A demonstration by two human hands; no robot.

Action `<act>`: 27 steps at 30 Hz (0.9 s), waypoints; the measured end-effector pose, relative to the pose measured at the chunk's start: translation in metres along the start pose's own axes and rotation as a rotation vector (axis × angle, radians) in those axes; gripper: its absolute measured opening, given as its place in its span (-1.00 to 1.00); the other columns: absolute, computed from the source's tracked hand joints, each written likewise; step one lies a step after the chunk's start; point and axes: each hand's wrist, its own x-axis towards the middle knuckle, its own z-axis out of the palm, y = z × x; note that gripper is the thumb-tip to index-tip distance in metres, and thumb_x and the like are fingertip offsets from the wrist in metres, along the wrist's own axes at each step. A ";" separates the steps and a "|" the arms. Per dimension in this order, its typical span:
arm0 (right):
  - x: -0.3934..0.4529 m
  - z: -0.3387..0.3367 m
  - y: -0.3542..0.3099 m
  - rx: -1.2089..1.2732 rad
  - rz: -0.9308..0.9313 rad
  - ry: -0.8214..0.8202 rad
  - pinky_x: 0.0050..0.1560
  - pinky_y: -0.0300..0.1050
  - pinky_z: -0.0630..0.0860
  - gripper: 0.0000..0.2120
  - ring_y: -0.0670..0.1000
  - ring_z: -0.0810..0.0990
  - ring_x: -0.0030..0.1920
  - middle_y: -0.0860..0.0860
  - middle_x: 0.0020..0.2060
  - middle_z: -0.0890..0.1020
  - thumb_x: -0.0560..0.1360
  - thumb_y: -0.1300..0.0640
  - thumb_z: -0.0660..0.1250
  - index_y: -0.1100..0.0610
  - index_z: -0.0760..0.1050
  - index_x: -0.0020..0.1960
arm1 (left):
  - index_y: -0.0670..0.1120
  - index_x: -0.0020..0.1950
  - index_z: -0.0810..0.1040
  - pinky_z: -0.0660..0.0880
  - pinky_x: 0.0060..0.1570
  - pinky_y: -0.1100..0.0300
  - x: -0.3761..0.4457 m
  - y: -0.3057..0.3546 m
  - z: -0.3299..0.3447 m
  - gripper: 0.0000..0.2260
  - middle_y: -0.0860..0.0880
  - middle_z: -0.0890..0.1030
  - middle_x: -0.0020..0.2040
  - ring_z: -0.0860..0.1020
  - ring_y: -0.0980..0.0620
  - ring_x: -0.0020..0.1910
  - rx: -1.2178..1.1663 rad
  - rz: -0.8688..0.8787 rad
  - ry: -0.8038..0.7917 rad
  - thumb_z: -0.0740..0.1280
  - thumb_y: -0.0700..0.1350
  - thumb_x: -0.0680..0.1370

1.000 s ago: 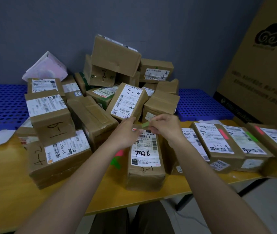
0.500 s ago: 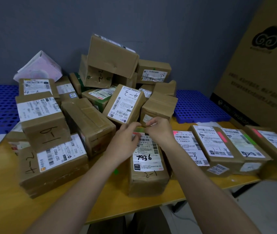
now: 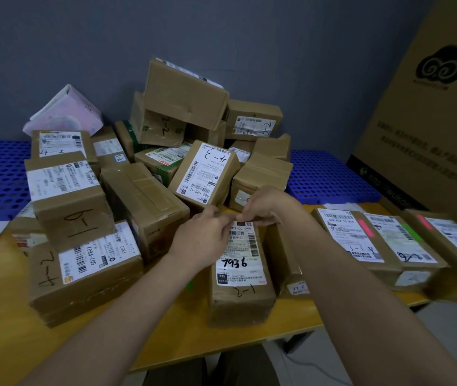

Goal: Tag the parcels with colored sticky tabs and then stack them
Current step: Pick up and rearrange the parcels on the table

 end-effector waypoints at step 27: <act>-0.007 0.010 -0.007 -0.453 -0.101 0.109 -0.27 -0.15 0.50 -0.68 -0.04 0.50 -0.43 -0.06 -0.64 0.51 0.56 0.00 0.32 0.16 0.49 -0.29 | 0.03 0.27 0.52 0.50 -0.08 0.09 -0.002 0.007 -0.005 -0.66 0.01 0.44 0.36 0.57 -0.06 0.12 0.168 -0.055 0.055 0.08 0.08 0.63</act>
